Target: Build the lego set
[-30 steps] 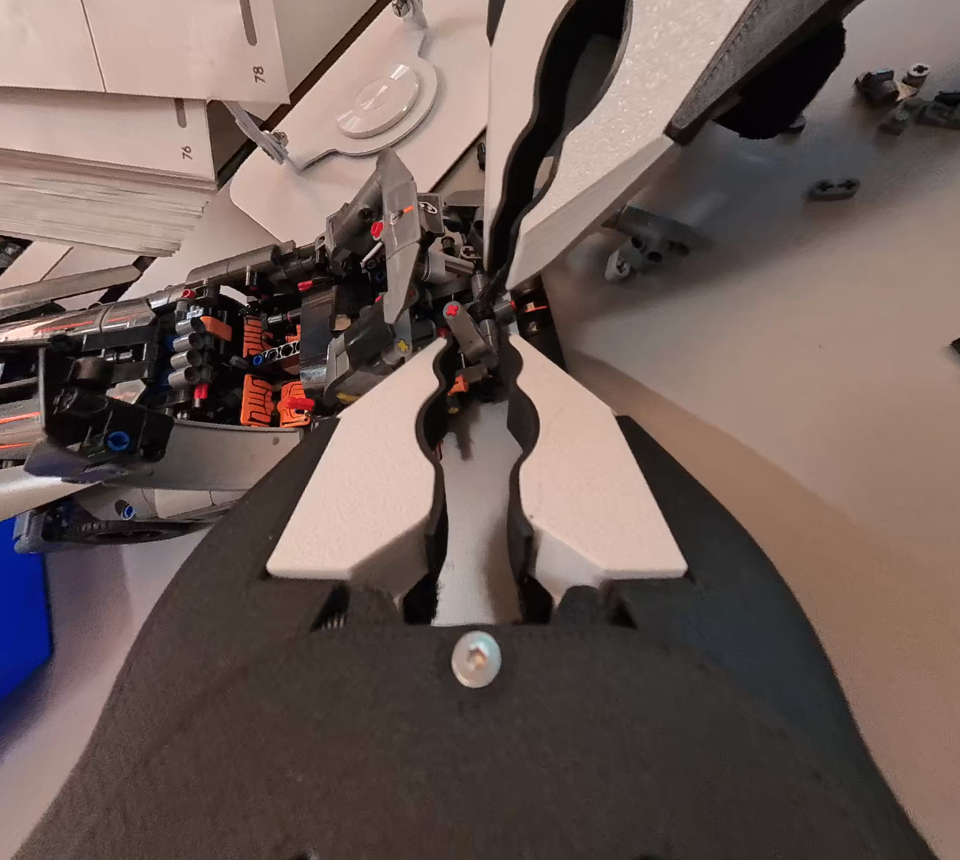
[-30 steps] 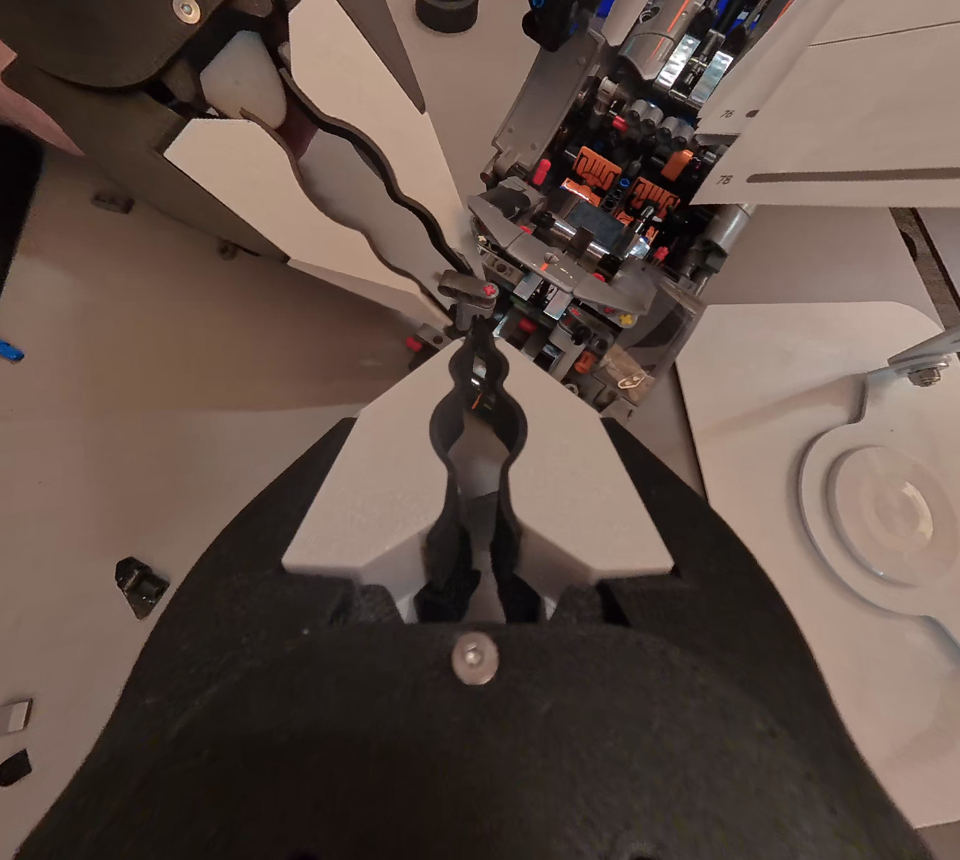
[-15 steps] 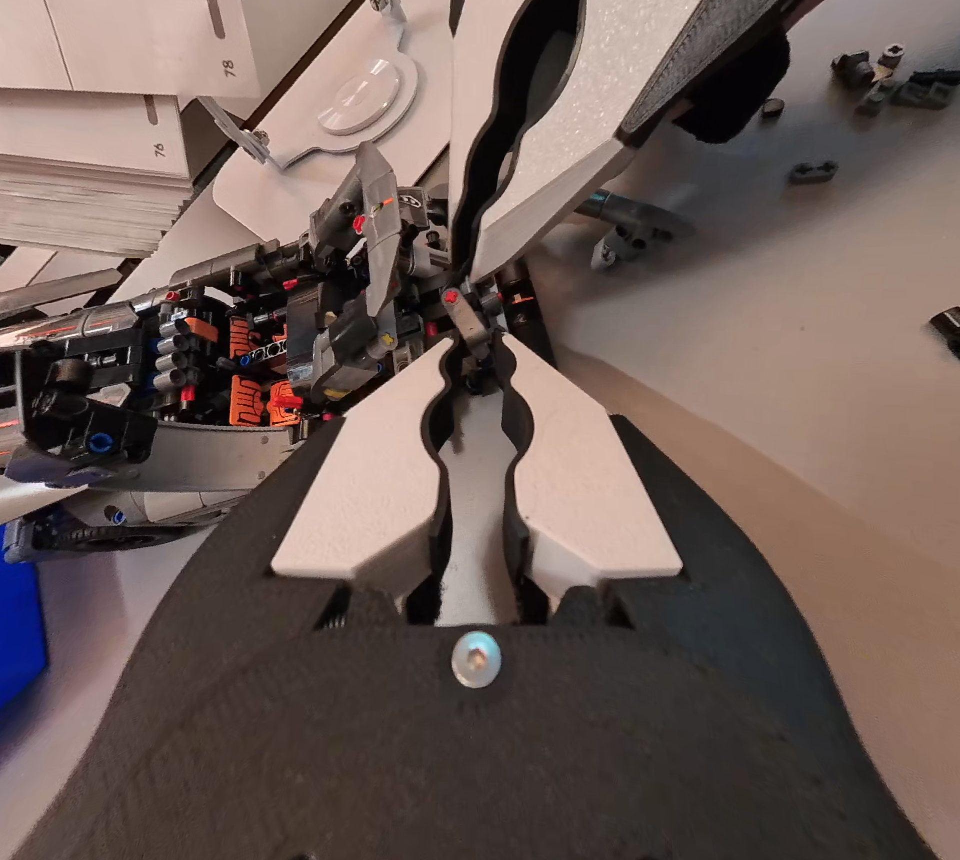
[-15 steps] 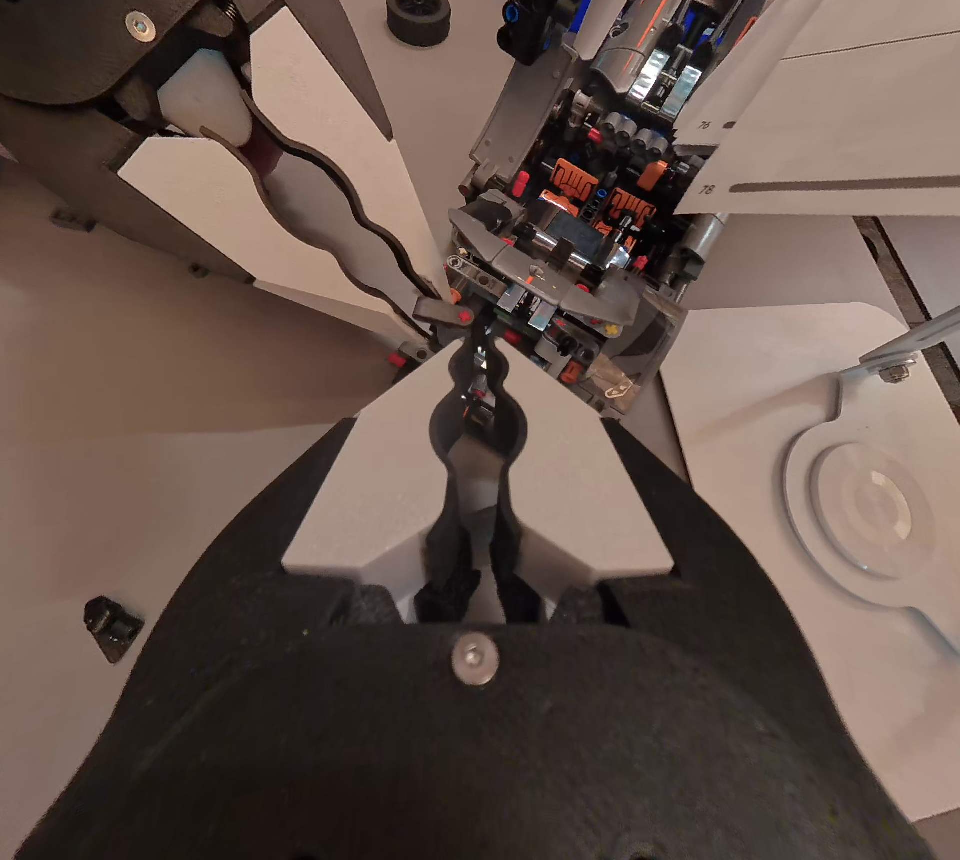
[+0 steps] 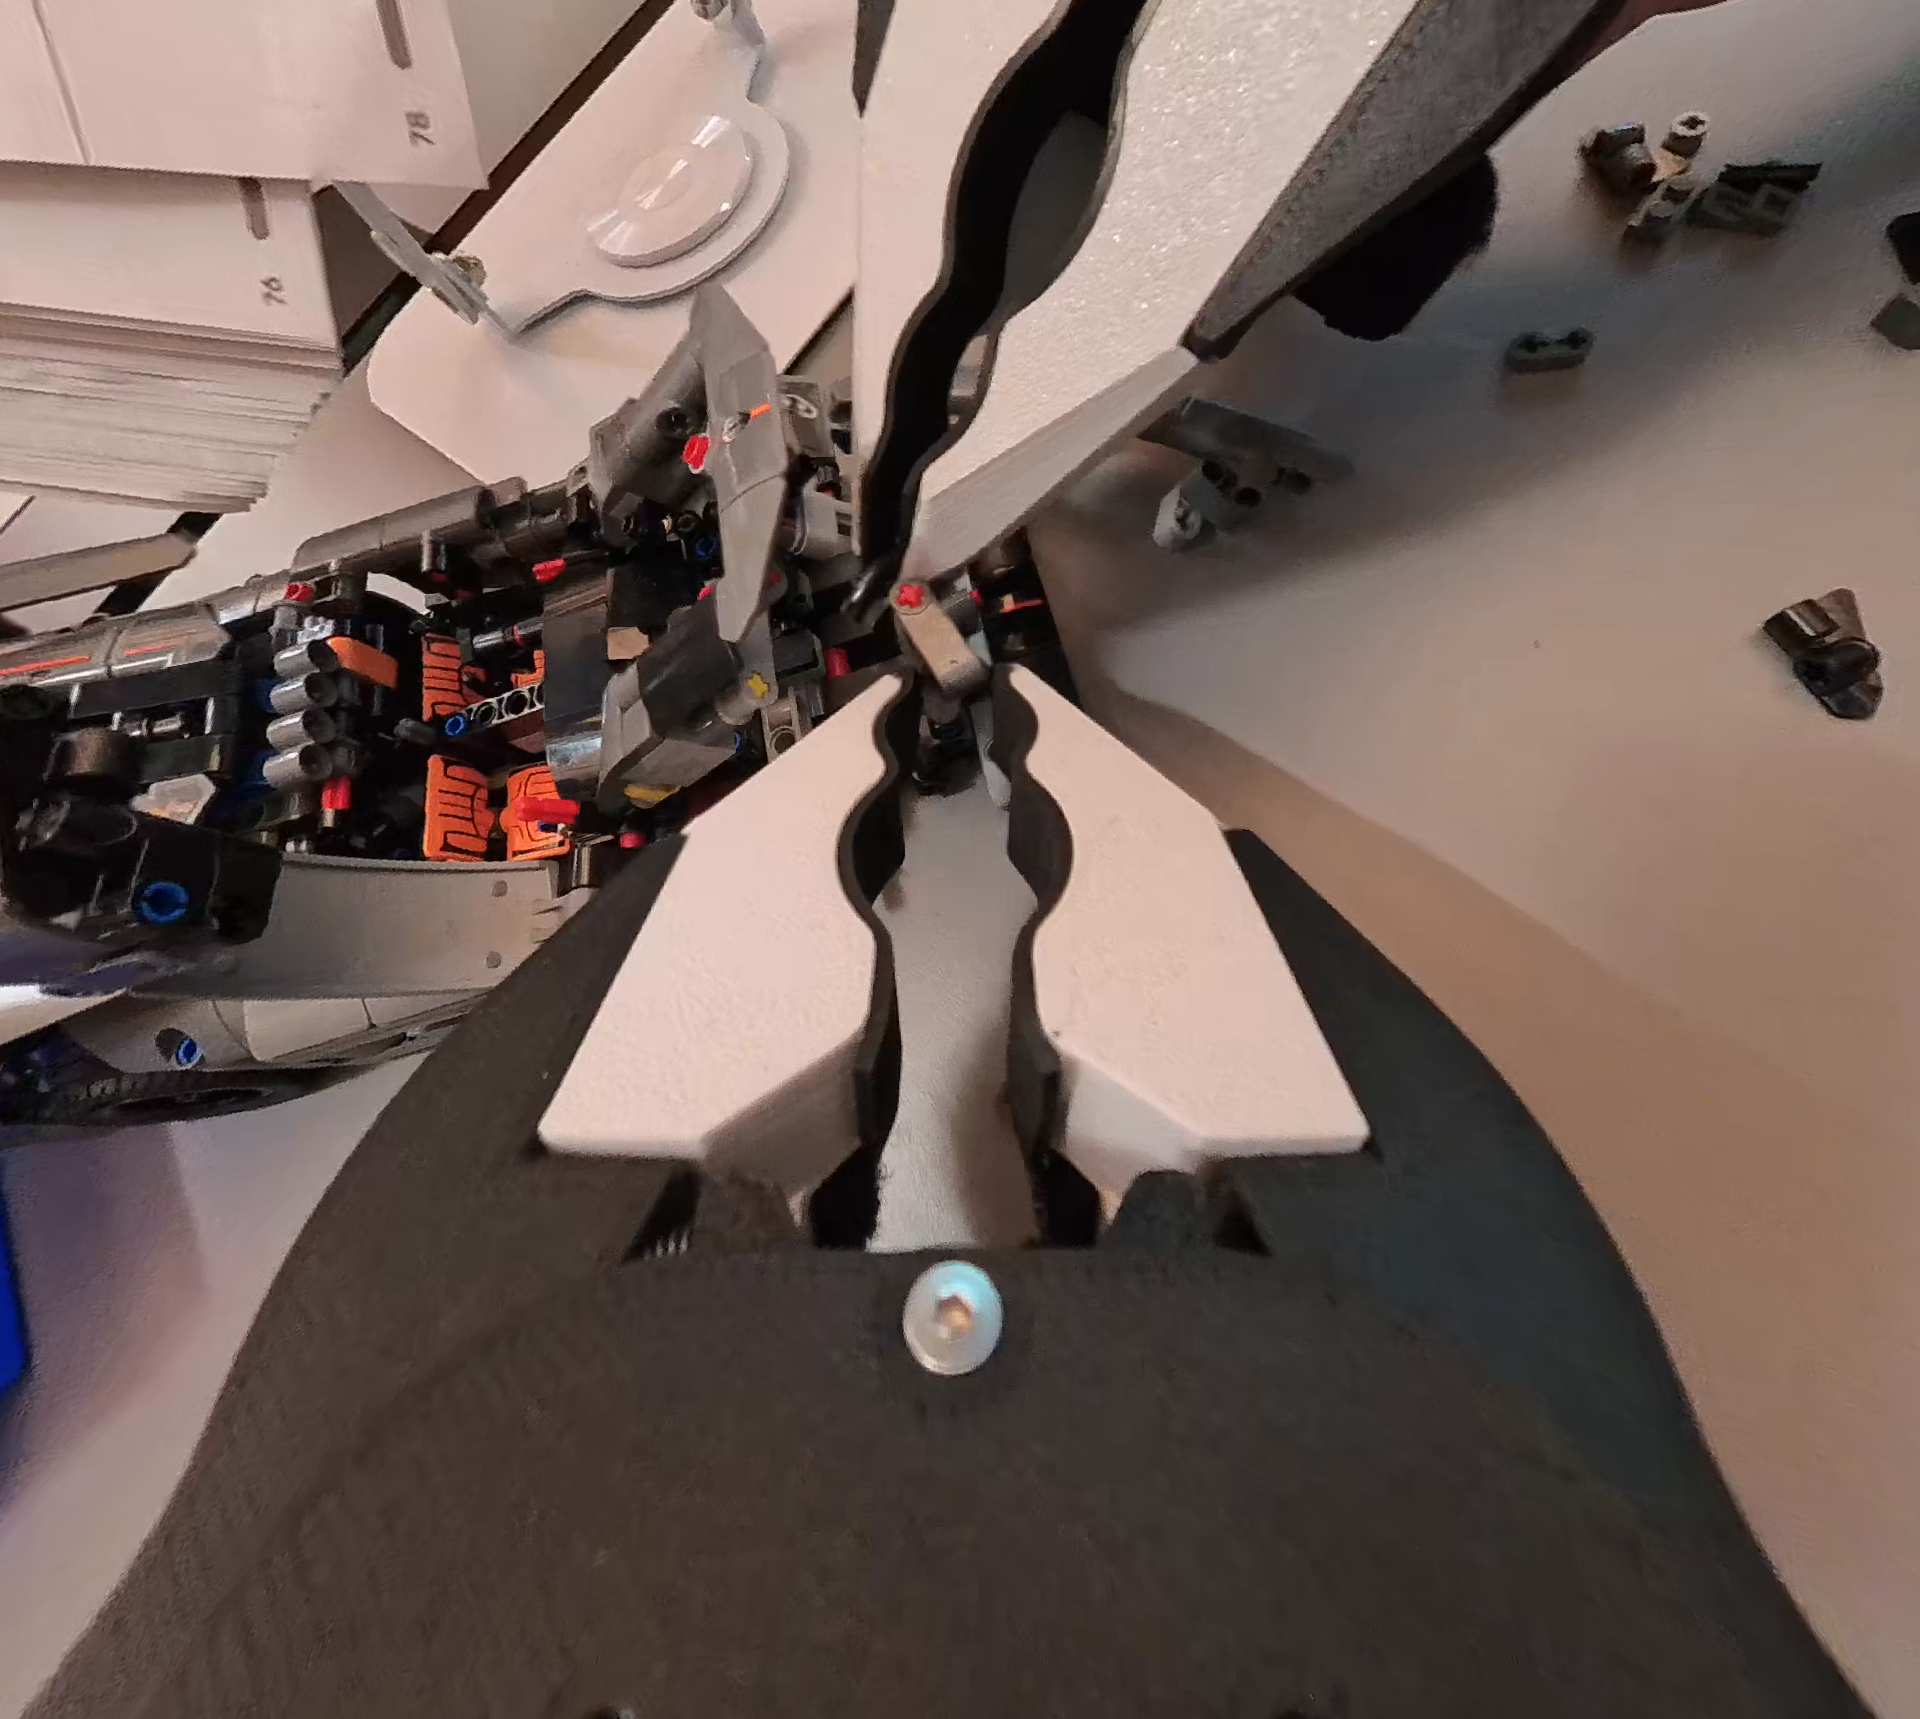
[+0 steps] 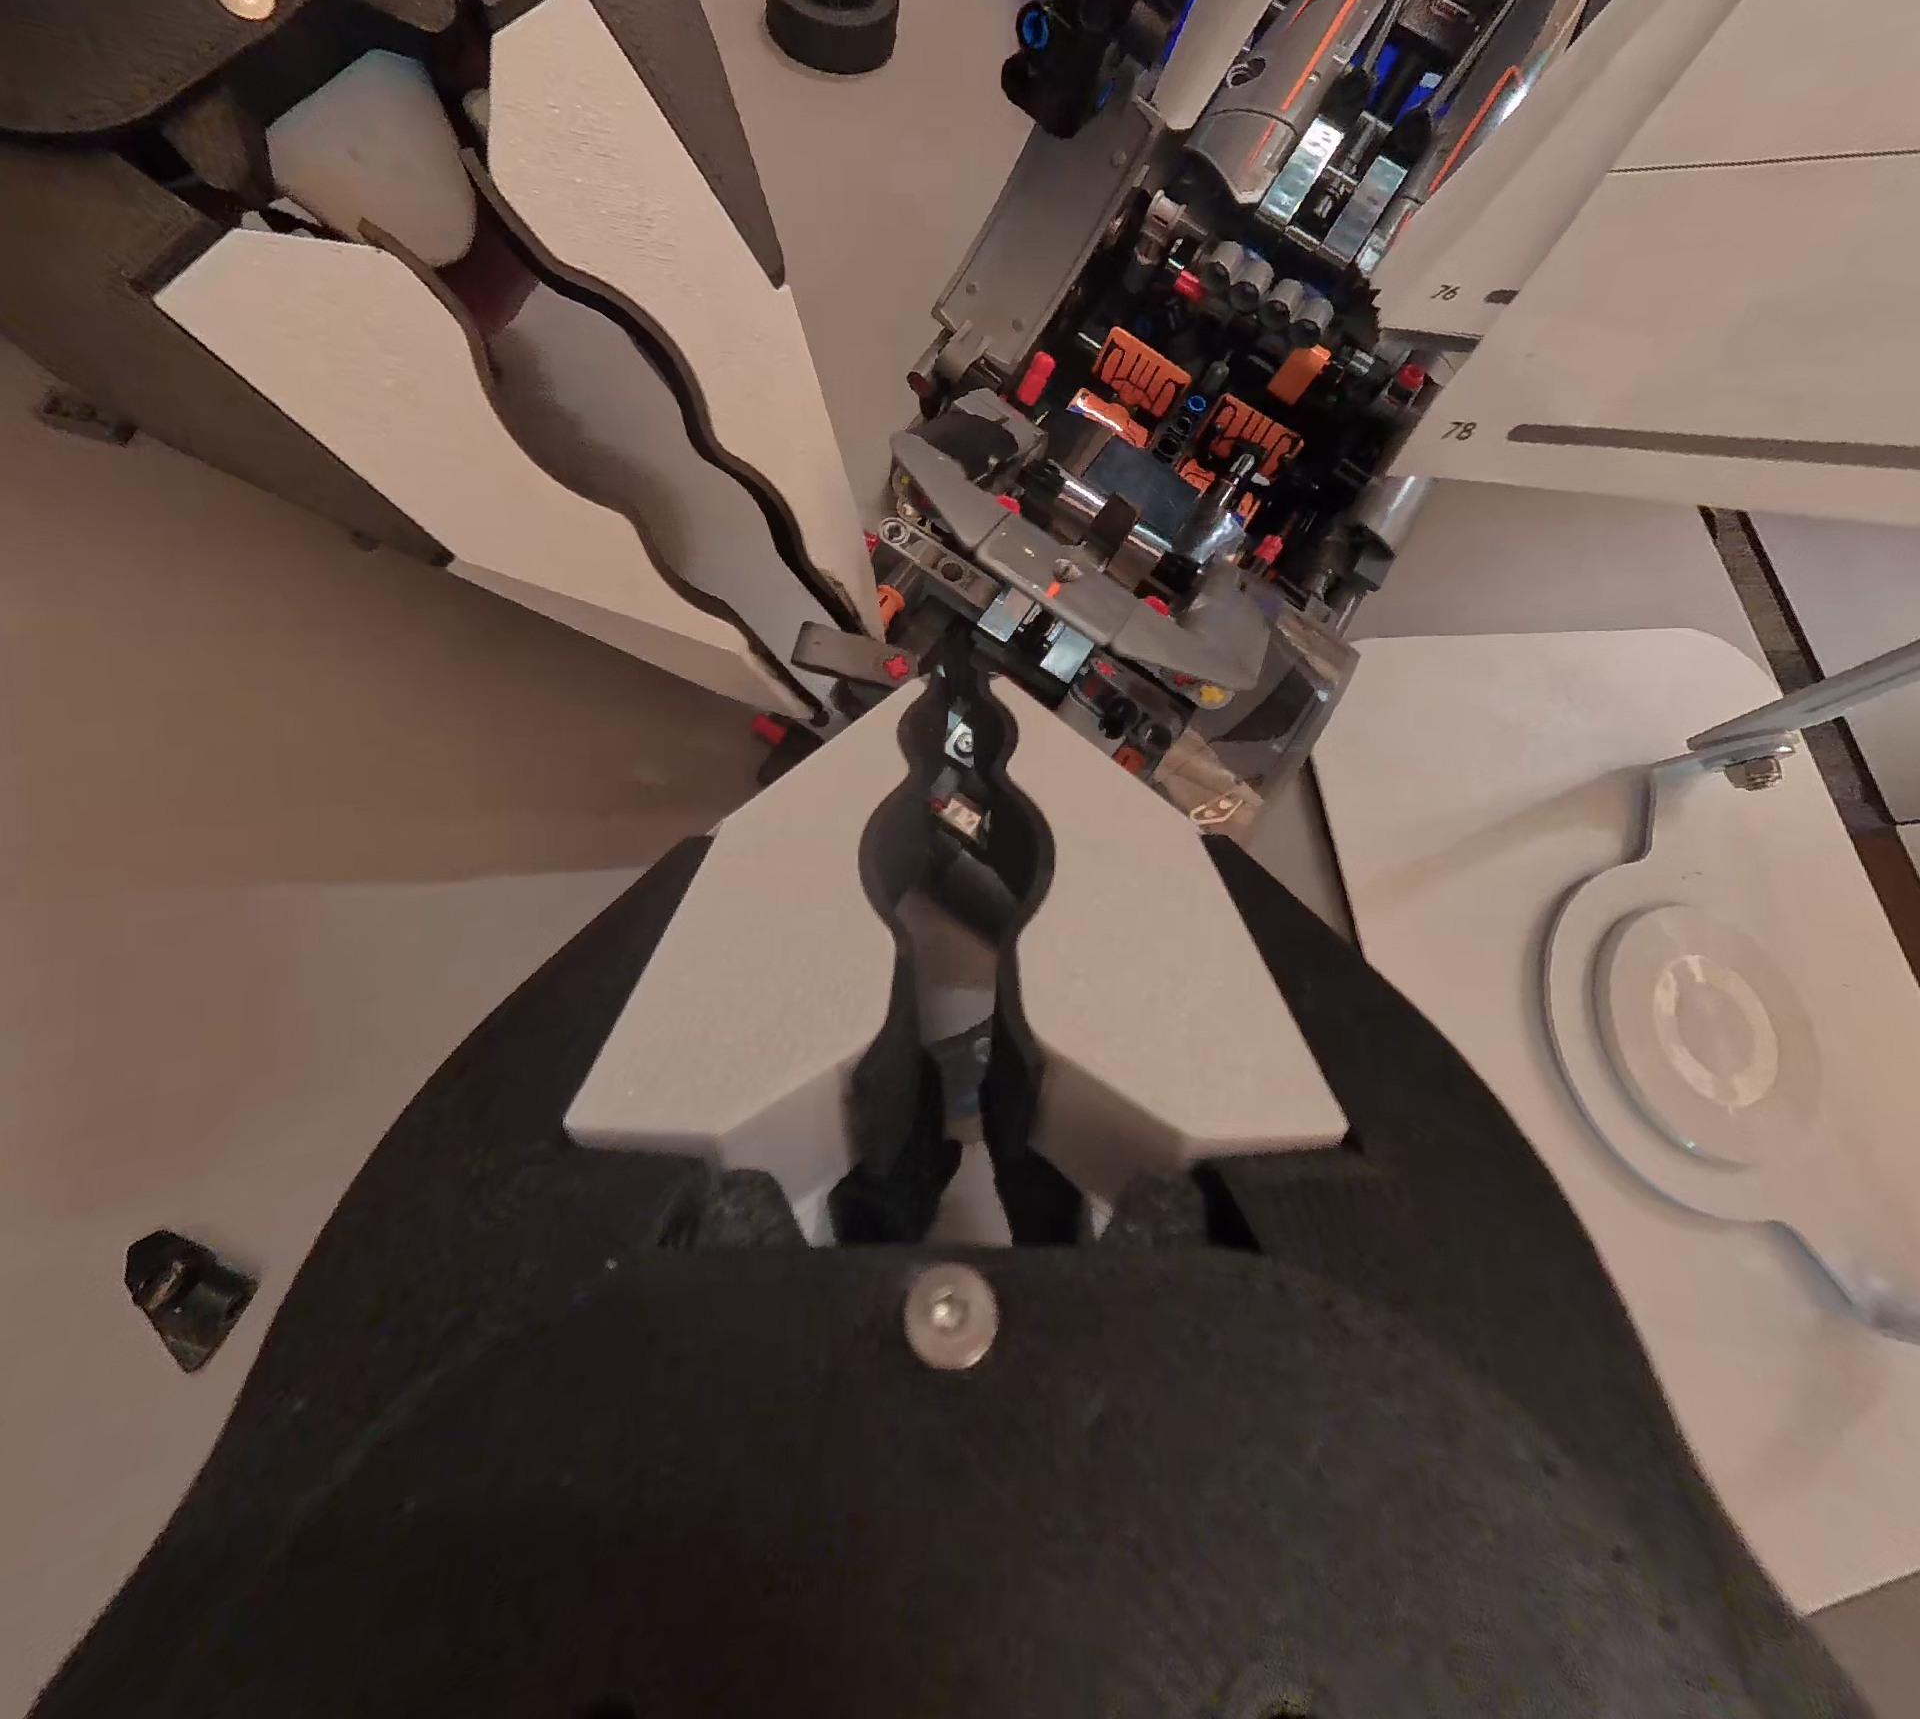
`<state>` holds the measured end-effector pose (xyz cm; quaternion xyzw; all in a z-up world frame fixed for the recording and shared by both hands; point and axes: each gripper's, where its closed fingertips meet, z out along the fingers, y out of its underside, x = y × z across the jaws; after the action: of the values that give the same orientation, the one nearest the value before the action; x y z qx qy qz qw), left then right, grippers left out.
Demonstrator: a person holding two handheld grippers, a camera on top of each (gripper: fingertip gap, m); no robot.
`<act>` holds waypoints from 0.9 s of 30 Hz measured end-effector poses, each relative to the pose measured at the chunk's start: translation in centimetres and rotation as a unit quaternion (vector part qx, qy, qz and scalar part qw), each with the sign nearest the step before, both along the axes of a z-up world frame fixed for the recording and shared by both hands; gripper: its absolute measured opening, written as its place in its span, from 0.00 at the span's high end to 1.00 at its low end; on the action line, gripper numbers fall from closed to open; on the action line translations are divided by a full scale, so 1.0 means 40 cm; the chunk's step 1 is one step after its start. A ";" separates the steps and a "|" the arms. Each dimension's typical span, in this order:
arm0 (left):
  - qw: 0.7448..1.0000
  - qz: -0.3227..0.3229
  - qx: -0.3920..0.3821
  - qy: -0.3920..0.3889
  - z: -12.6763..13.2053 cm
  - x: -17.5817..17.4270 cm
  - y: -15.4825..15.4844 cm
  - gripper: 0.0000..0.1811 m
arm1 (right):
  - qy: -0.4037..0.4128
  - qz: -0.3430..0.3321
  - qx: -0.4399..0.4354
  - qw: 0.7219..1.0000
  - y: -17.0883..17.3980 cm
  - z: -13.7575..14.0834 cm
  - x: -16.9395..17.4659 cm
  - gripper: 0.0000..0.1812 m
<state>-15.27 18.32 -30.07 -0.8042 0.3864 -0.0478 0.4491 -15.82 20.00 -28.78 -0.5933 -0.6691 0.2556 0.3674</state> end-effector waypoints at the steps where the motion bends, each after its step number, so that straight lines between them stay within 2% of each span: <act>1: 1.000 -0.007 -0.003 -0.001 0.000 0.002 -0.004 0.94 | 0.001 0.001 -0.002 1.000 -0.001 0.001 -0.001 1.00; 10: 0.999 -0.034 -0.013 -0.008 0.012 -0.003 -0.028 0.96 | -0.018 0.024 -0.002 1.000 -0.023 -0.002 0.006 0.99; 14: 1.000 -0.027 -0.010 0.008 0.002 -0.006 -0.022 0.98 | -0.015 0.019 -0.003 1.000 -0.021 -0.004 0.005 0.99; 27: 1.000 0.003 -0.017 -0.018 0.004 -0.032 -0.008 1.00 | -0.010 0.009 -0.005 1.000 -0.009 -0.005 0.007 0.99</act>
<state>-16.56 18.00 -29.91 -0.8120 0.3748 -0.0676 0.4424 -15.54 19.63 -28.96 -0.5914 -0.6768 0.2561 0.3559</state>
